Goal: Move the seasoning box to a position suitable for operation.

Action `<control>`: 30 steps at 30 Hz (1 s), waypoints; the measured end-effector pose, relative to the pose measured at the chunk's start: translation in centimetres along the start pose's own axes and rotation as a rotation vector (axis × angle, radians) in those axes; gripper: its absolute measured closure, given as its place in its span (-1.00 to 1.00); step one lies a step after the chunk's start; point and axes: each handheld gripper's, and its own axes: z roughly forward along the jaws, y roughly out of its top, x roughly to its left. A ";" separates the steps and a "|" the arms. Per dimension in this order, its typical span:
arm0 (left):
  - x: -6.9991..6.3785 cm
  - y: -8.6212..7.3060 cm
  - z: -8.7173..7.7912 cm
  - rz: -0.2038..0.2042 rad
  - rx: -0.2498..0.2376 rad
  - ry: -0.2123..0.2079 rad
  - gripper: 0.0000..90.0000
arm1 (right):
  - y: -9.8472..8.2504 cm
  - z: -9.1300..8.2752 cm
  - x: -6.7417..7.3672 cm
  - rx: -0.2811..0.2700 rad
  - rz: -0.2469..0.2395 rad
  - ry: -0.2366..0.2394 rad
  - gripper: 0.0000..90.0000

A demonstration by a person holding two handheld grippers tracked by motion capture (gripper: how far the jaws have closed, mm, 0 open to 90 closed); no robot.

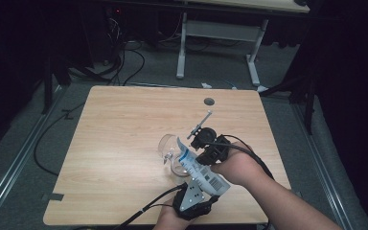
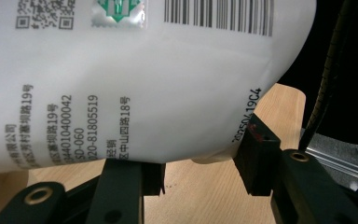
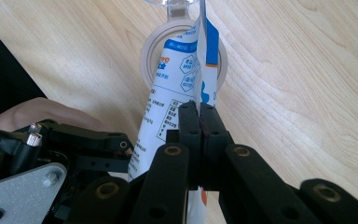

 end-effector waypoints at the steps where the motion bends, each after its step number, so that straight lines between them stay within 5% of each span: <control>1: 0.0 0.0 0.0 0.000 -0.001 0.000 0.30 | 0.0 0.0 0.0 0.003 -0.001 0.000 1.00; 30: 0.0 0.3 0.0 0.009 0.002 -0.001 0.30 | 0.1 0.0 -0.1 0.000 -0.015 0.002 1.00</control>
